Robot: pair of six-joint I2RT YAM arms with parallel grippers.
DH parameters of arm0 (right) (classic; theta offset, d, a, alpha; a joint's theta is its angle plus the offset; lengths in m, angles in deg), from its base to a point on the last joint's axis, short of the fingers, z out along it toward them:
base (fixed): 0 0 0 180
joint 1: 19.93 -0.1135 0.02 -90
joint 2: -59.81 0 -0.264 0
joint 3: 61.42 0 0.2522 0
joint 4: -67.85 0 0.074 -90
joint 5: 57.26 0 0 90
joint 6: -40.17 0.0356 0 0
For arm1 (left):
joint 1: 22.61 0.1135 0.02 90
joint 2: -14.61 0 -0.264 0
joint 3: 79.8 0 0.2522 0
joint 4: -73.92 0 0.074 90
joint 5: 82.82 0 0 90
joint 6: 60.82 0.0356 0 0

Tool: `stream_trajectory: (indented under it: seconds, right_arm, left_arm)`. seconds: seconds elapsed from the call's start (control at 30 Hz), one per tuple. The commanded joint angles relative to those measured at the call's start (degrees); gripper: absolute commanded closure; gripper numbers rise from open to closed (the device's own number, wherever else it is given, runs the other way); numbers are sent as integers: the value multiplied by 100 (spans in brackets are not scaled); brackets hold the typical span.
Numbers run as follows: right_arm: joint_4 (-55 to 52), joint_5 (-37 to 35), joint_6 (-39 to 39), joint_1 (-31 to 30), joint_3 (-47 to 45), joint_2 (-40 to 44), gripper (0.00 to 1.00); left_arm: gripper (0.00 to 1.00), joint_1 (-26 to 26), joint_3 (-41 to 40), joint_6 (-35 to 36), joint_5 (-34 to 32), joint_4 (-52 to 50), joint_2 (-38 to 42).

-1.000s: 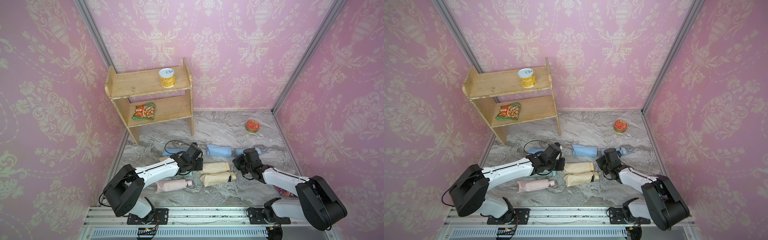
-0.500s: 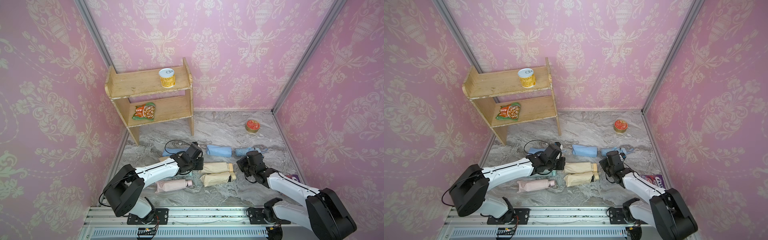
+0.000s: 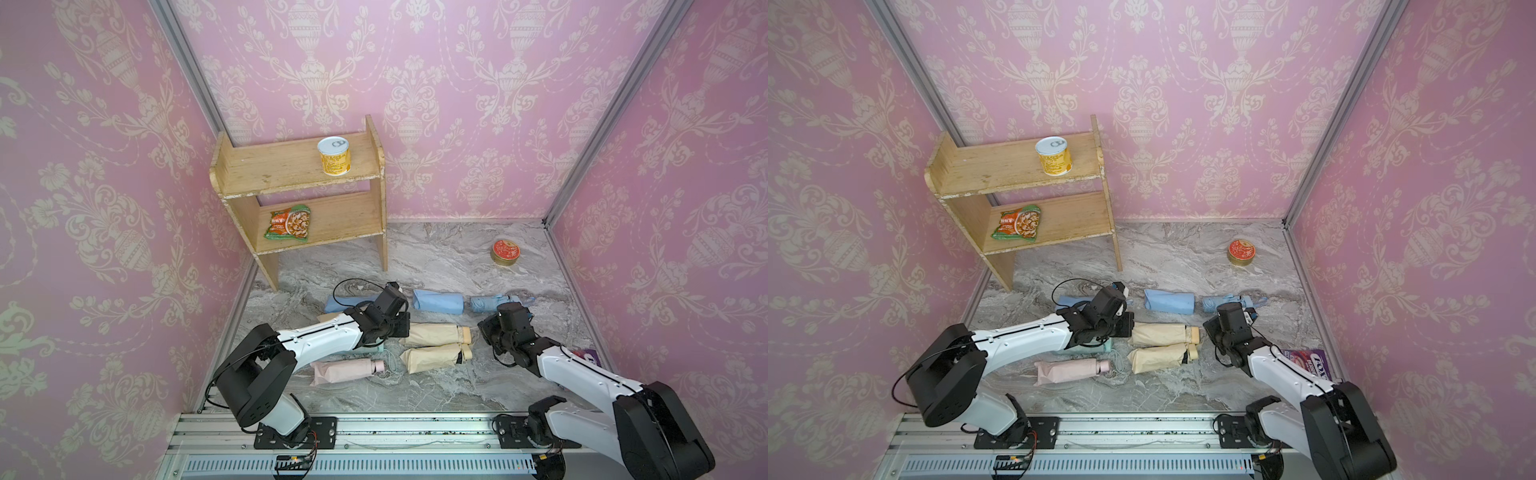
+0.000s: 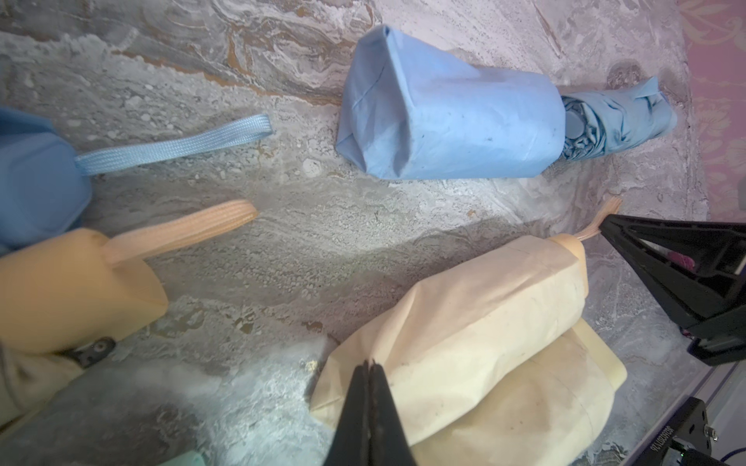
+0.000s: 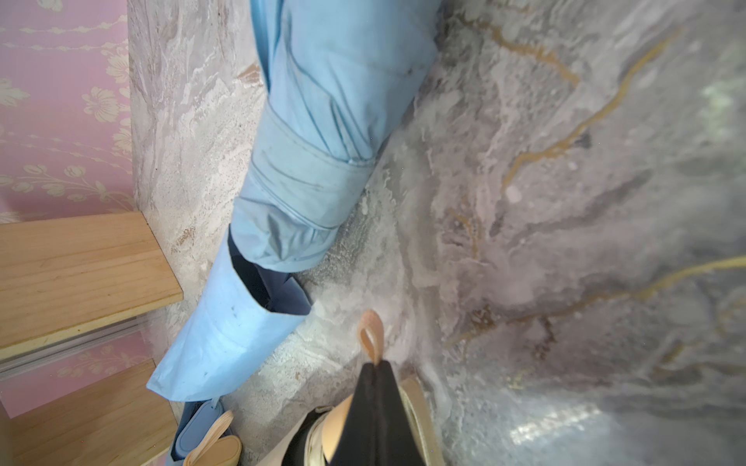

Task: Take umbrellas out of sleeves
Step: Take out the umbrella from the umbrella sleeve.

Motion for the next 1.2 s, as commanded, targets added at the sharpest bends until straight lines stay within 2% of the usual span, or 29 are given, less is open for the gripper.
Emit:
stream_trajectory:
  seconds: [0.0,1.17]
  right_arm:
    - [-196,-156,-190,139,-25,140,100]
    - [-424,373,-764,1208,23,378,100]
  left_arm:
    - [100,-64,212,-44,110,115,-129]
    - [100,-221,821,-71,155,404,-898]
